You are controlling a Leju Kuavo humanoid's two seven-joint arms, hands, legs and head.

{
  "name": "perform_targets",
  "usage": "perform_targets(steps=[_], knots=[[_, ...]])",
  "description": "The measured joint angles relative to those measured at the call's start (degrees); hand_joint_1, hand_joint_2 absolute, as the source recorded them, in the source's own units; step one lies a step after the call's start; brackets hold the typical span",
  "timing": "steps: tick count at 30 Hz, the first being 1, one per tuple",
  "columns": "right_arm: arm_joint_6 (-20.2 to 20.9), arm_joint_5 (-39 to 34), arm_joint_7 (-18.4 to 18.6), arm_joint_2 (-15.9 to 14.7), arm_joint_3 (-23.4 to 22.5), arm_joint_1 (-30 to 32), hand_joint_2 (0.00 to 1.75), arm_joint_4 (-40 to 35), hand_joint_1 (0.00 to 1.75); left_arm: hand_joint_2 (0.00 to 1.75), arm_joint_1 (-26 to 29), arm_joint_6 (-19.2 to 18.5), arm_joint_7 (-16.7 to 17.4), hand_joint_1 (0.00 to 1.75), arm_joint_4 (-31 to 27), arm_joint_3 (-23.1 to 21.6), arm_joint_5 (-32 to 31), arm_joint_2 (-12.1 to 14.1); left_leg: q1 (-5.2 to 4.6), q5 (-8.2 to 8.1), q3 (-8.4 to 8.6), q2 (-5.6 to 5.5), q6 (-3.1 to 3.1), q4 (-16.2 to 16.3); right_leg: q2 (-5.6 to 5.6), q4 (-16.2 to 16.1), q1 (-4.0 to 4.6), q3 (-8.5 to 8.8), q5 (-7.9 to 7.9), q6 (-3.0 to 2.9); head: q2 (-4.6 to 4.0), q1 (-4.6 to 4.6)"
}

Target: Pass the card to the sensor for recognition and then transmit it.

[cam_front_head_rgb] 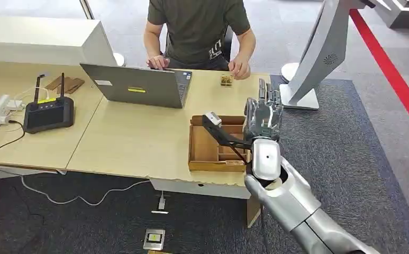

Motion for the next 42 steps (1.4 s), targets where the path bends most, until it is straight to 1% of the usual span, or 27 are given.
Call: perform_targets(steps=[8, 12, 31, 32, 36, 42], knots=[[-1.8, -0.2, 0.1, 0.7, 1.0, 0.0, 1.75, 1.4, 1.75, 1.75, 0.4, 0.9, 0.0, 0.0, 0.0, 0.0, -0.1, 0.0, -0.01, 0.0, 0.01, 0.0, 0.0, 0.0, 0.0, 0.0, -0.01, 0.0, 0.0, 0.0, 0.0, 0.0], [-1.9, 0.9, 0.1, 0.7, 1.4, 0.1, 1.75, 1.5, 1.75, 1.75, 0.5, 1.0, 0.0, 0.0, 0.0, 0.0, -0.1, 0.0, 0.0, 0.0, 0.01, 0.0, 0.0, 0.0, 0.0, 0.0, -0.01, -0.02, 0.0, 0.0, 0.0, -0.02], [-4.4, 0.0, 0.1, 0.9, 1.5, 1.3, 1.75, 1.5, 1.75, 1.75, 0.4, 1.1, -0.5, 0.0, 0.0, 0.0, -0.1, -0.3, 0.0, 0.0, 0.01, 0.01, 0.0, 0.0, 0.01, 0.0, 0.0, -0.03, 0.0, 0.0, 0.0, 0.0], [-4.5, -0.2, 0.1, 0.9, 1.5, 1.4, 1.75, 1.5, 0.0, 1.75, 0.4, 1.1, -0.5, 0.0, 0.0, 0.0, -0.1, -0.3, 0.0, 0.0, 0.01, 0.01, 0.0, 0.0, 0.01, 0.0, 0.0, -0.04, 0.0, 0.0, 0.0, -0.02], [-6.3, -0.7, 0.1, 0.8, 1.4, 2.1, 1.75, 1.5, 0.0, 1.75, 0.3, 1.3, -0.5, 0.0, 0.0, -0.1, -0.1, -0.3, 0.0, 0.0, 0.0, 0.01, 0.0, 0.0, 0.01, 0.0, -0.01, -0.05, 0.0, 0.0, 0.0, 0.0], [-7.6, -0.9, 0.0, 0.5, 1.4, 2.7, 1.75, 1.5, 0.0, 1.75, 0.3, 1.3, -0.5, 0.0, 0.0, -0.1, -0.1, -0.3, 0.01, 0.0, 0.01, 0.01, 0.0, 0.0, 0.01, 0.0, 0.0, -0.07, 0.0, 0.0, 0.0, 0.0]])
